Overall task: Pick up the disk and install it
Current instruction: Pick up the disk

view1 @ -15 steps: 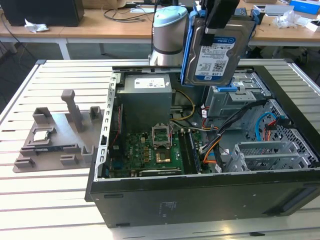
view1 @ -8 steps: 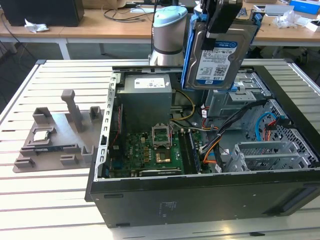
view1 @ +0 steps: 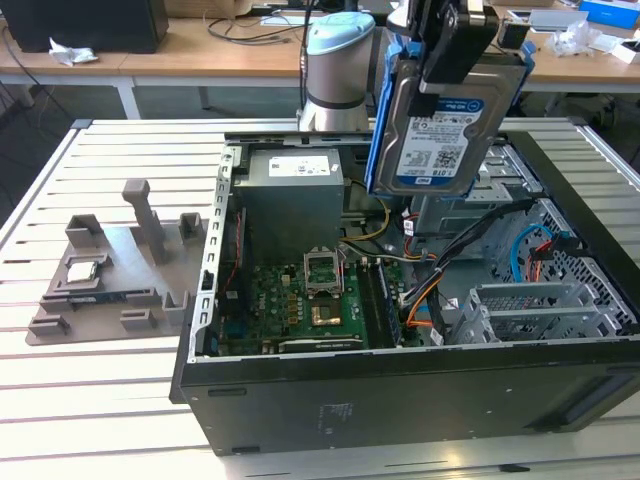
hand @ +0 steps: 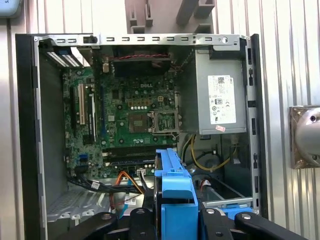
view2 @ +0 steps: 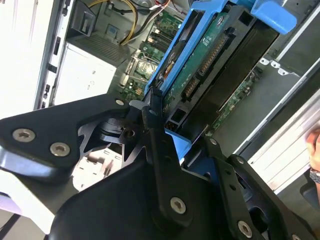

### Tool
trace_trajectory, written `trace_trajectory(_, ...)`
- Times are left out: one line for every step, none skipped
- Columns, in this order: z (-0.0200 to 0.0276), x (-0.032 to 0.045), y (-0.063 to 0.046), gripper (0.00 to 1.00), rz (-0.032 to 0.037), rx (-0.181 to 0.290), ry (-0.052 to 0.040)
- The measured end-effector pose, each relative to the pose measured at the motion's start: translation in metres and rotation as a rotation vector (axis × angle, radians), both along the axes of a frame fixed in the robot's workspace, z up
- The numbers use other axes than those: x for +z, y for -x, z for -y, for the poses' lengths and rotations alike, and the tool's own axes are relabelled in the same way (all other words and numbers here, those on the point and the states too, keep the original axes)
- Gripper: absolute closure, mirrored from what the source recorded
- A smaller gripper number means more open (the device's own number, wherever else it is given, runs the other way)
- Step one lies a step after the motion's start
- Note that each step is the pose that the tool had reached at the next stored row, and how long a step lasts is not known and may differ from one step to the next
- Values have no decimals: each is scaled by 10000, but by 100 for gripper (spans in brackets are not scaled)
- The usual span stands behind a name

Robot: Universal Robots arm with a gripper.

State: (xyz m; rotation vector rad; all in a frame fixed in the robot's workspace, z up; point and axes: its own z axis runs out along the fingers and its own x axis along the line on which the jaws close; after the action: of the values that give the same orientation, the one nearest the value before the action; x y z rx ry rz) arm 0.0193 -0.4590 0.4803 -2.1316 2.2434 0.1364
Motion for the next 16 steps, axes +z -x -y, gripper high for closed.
trace_trajectory(21, -2, 0, 64, 0, 1, 3)
trace_trajectory(34, -3, 0, 64, 0, 1, 6)
trace_trajectory(43, -5, 0, 64, 0, 0, 8)
trace_trajectory(57, -7, 0, 64, 1, 0, 11)
trace_trajectory(66, -7, 0, 64, 0, 0, 14)
trace_trajectory(77, -9, 0, 64, 0, 0, 17)
trace_trajectory(88, -10, 0, 64, 0, 0, 21)
trace_trajectory(97, -12, 0, 64, 0, 0, 23)
trace_trajectory(107, -13, 0, 64, 0, 0, 27)
trace_trajectory(114, -15, 0, 64, 0, 0, 30)
trace_trajectory(122, -16, 0, 64, 0, 0, 35)
trace_trajectory(129, -17, 0, 64, 0, 0, 40)
trace_trajectory(140, -19, 0, 64, 0, 0, 51)
trace_trajectory(148, -20, 0, 64, 0, 1, 59)
trace_trajectory(154, -21, 0, 64, 0, 1, 64)
trace_trajectory(163, -22, 0, 64, 0, 1, 69)
